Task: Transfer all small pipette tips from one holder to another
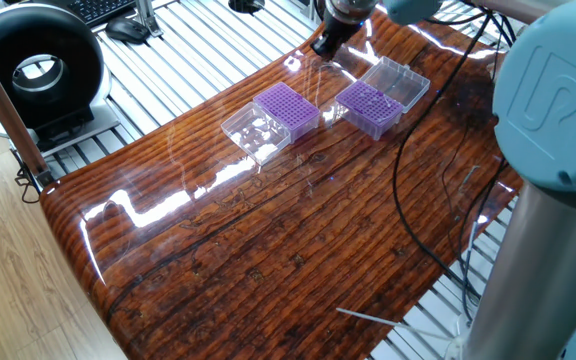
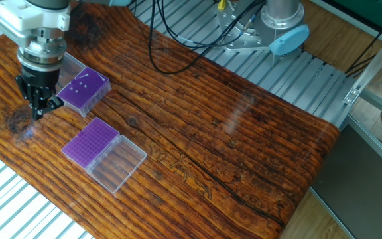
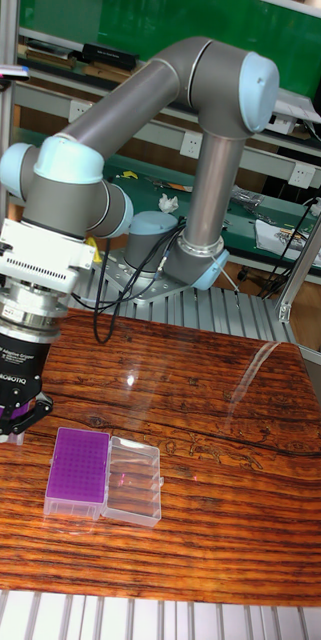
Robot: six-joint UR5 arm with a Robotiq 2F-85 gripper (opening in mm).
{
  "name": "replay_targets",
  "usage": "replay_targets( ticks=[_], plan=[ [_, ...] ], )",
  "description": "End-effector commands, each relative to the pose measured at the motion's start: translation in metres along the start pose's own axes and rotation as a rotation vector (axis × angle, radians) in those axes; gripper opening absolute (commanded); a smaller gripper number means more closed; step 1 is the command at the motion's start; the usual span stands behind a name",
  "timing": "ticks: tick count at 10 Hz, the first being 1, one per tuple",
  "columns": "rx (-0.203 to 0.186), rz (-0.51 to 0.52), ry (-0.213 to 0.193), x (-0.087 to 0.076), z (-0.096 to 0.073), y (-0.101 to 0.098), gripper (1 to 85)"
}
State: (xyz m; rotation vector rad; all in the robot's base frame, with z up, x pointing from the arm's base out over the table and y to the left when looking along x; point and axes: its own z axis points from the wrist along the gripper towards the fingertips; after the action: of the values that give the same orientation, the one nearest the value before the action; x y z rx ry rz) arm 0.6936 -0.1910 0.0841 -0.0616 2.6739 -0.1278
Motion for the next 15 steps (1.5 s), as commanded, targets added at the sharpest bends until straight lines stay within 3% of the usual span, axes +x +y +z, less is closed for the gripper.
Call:
replay_targets(
  ticks=[1, 3, 10, 15],
  plan=[
    [-0.021, 0.026, -0.014, 0.012, 0.008, -0.002, 1.0],
    [-0.023, 0.031, -0.018, 0.020, 0.011, -0.003, 1.0],
    [-0.050, 0.059, 0.041, 0.047, 0.017, -0.010, 1.0],
    [-0.046, 0.070, 0.124, 0.072, 0.016, -0.014, 1.0]
  ],
)
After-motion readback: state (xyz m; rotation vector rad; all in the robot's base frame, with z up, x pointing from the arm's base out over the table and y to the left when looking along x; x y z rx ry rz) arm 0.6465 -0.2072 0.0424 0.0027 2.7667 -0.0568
